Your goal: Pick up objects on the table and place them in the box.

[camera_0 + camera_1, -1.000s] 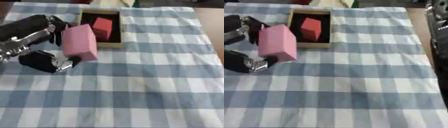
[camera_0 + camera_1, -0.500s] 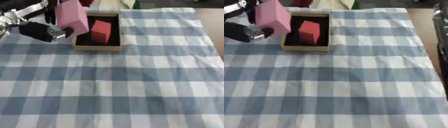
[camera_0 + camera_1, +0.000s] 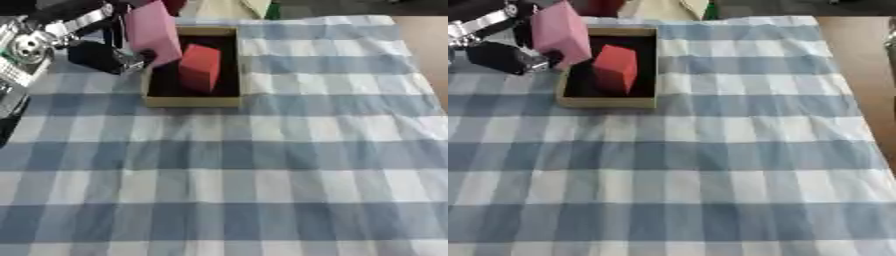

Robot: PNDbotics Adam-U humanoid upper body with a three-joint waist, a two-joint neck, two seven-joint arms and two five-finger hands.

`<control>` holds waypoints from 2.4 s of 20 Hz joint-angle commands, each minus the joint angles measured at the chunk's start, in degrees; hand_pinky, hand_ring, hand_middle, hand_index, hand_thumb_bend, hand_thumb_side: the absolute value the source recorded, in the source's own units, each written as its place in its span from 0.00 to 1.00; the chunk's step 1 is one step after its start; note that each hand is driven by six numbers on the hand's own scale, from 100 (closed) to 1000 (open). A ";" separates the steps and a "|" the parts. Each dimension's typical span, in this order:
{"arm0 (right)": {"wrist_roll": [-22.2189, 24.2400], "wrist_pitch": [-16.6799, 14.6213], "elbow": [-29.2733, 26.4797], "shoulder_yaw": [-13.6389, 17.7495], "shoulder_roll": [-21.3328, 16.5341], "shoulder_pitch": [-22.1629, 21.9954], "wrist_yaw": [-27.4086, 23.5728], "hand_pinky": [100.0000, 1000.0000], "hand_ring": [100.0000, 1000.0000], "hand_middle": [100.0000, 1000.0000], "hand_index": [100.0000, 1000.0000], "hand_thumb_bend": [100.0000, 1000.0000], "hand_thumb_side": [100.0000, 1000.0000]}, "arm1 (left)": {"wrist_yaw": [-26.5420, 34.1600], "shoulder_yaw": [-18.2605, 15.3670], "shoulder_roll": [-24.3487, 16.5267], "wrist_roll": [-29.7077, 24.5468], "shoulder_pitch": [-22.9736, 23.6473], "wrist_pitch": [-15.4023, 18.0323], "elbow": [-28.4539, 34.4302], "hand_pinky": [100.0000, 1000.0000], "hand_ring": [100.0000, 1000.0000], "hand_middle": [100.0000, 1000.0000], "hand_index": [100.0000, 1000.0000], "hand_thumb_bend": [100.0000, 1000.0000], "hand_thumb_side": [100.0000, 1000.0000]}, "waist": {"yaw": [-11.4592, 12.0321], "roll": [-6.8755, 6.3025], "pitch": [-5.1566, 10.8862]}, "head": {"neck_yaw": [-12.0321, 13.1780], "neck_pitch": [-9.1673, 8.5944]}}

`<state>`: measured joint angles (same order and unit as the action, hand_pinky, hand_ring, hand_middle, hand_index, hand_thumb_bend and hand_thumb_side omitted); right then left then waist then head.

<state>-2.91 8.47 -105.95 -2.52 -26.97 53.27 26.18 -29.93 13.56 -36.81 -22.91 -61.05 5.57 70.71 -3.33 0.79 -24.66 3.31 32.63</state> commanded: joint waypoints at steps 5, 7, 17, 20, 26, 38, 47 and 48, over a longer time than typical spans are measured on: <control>0.21 0.04 -1.30 0.27 -0.02 1.89 0.01 0.78 0.73 0.43 0.66 0.16 0.58 | -4.68 -2.73 0.33 2.74 -3.39 2.57 -5.39 0.43 0.42 0.44 0.64 0.00 0.49 | -1.64 -0.28 0.34 | 1.43 -1.46; 0.24 0.01 -1.35 0.25 0.14 2.09 -0.02 0.78 0.73 0.43 0.66 0.16 0.58 | -5.55 -3.01 0.30 3.13 -3.90 3.05 -6.42 0.43 0.43 0.44 0.64 0.00 0.49 | -2.21 -0.41 0.16 | 1.91 -1.81; 0.54 0.00 -1.42 0.20 0.36 2.07 -0.33 0.78 0.72 0.43 0.65 0.15 0.59 | -10.52 -4.29 -0.23 5.11 -4.58 1.95 -9.50 0.45 0.45 0.46 0.67 0.00 0.51 | -3.32 -1.16 -0.50 | 2.62 -2.05; 0.65 -0.01 -1.38 0.23 0.33 1.95 -0.44 0.78 0.72 0.43 0.65 0.15 0.59 | -11.06 -4.42 -0.18 5.48 -4.48 1.78 -9.97 0.46 0.45 0.46 0.68 0.00 0.54 | -3.39 -1.25 -0.66 | 2.66 -2.18; 0.71 -0.01 -1.17 0.38 0.28 1.54 -0.52 0.78 0.72 0.42 0.65 0.15 0.59 | -9.45 -4.75 -0.16 5.42 -4.29 0.87 -10.30 0.49 0.48 0.51 0.75 0.00 0.62 | -3.46 -1.35 -0.57 | 2.57 -1.98; 0.75 -0.07 -0.82 0.47 0.33 0.68 -0.42 0.78 0.72 0.42 0.65 0.17 0.59 | -3.80 -5.17 -0.60 9.96 -4.06 -5.82 -9.60 0.44 0.43 0.46 0.70 0.00 0.66 | -3.39 -1.52 0.12 | 2.37 -1.59; 0.88 -0.26 -1.00 0.44 0.57 1.04 -0.52 0.78 0.72 0.42 0.65 0.19 0.58 | -9.07 -5.04 -0.21 10.45 -3.99 -7.24 -11.05 0.44 0.44 0.46 0.70 0.00 0.65 | -4.76 -2.08 -0.35 | 3.20 -2.64; 0.89 -0.27 -1.04 0.43 0.61 1.12 -0.54 0.78 0.72 0.42 0.65 0.19 0.58 | -9.34 -5.10 -0.10 10.48 -3.97 -7.11 -11.28 0.44 0.44 0.46 0.70 0.00 0.65 | -4.98 -2.18 -0.47 | 3.32 -2.77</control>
<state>-2.17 8.40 -106.31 -2.49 -25.53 53.41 25.81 -38.61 8.97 -35.56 -12.63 -64.07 -1.45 59.10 -8.36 -1.48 -26.49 6.40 30.66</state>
